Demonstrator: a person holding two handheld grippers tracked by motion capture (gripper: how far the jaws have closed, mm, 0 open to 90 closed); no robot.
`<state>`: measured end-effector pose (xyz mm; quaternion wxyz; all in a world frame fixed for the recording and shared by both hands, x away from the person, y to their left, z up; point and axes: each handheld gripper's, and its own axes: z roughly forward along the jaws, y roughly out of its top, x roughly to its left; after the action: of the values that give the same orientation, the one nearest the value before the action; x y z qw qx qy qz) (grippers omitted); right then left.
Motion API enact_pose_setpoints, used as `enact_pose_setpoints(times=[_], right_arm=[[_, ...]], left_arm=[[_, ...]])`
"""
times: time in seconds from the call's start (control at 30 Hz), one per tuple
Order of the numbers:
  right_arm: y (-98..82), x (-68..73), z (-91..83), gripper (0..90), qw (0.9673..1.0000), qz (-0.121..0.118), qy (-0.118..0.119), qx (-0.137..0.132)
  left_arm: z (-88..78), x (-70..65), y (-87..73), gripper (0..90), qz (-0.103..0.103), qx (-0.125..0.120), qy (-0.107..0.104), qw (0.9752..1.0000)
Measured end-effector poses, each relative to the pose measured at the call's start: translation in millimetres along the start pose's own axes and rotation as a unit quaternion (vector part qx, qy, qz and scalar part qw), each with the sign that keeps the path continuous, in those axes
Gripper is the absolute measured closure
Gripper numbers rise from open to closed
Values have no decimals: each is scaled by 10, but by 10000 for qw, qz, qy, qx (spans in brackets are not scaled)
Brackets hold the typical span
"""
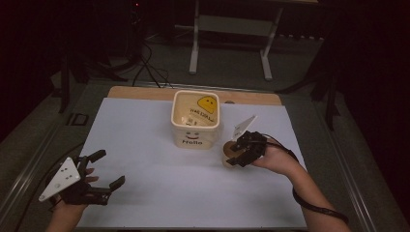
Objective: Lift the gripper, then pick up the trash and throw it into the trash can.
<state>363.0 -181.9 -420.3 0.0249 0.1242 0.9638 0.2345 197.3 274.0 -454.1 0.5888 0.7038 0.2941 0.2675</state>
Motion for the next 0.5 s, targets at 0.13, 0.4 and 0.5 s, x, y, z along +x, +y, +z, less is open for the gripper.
enact_pose_setpoints(times=[0.13, 0.4, 0.5], right_arm=[[71, 20, 82, 529, 9990, -242, 5, 375], [87, -11, 215, 637, 9965, -432, -205, 693], [78, -16, 259, 677, 9948, -551, -259, 814]], left_arm=[[-5, 4, -5, 17, 4, 21, 3, 10000], [-9, 6, -8, 17, 13, 30, 13, 10000], [-9, 4, -11, 16, 3, 32, 14, 10000]])
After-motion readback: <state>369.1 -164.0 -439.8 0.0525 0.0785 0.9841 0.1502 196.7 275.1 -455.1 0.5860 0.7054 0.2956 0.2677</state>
